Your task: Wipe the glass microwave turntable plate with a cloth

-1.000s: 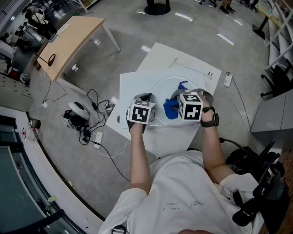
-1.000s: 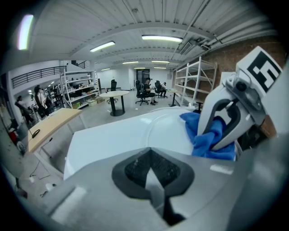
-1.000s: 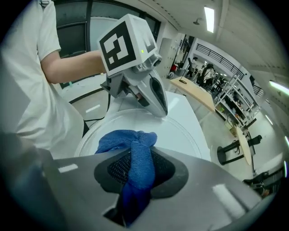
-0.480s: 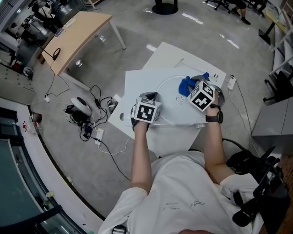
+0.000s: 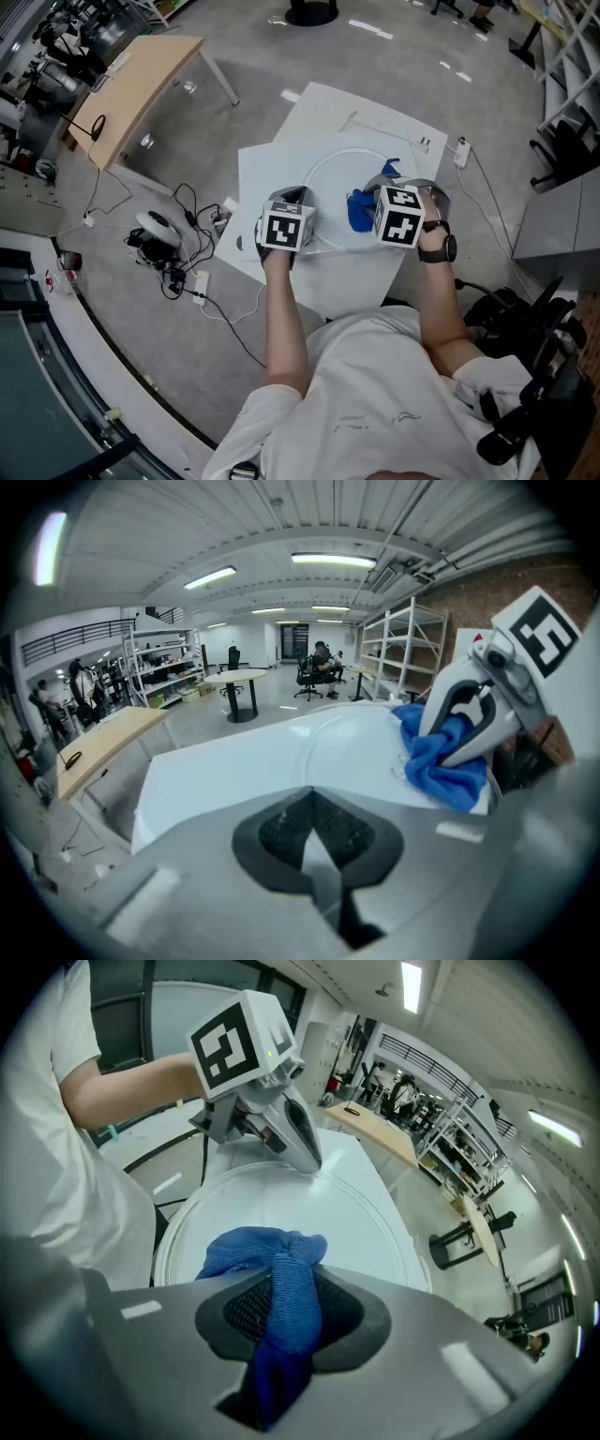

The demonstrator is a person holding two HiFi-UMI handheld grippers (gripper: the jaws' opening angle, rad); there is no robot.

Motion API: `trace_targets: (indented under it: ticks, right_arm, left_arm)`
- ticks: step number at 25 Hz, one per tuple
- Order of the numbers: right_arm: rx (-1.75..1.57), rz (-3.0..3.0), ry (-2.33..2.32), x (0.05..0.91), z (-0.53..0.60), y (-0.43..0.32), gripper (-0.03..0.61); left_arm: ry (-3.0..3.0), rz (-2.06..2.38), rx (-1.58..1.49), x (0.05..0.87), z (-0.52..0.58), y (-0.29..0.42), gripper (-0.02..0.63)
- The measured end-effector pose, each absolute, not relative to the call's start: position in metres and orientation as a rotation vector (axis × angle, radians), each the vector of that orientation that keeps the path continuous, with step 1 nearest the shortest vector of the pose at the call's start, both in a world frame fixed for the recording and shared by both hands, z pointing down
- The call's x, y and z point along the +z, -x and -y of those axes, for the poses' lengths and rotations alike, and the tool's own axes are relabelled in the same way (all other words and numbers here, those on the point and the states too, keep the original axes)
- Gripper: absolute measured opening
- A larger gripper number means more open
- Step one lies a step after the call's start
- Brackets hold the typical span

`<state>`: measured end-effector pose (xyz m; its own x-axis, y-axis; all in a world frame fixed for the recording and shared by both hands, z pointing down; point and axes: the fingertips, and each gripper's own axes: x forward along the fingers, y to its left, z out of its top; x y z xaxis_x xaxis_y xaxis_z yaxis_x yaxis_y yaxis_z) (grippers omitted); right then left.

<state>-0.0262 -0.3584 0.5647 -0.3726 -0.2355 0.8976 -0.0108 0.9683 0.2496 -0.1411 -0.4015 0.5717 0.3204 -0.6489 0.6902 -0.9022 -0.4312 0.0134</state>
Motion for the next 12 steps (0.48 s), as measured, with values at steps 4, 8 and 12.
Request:
trace_targets:
  ticks: [4,8,12]
  right_arm:
    - [-0.269,1.988,-0.191,0.567,0.367,0.053,0.094]
    - [-0.197,2.055,-0.392,0.566,0.401,0.057,0.094]
    - [-0.164,1.995,-0.568,0.565,0.425,0.028,0.094]
  left_arm:
    - [-2.198,1.375,0.87,0.573,0.402,0.138,0.0]
    - [-2.201,1.371,0.878,0.573,0.403,0.136,0.0]
    - [-2.212,1.373,0.882,0.574,0.401,0.134,0.0]
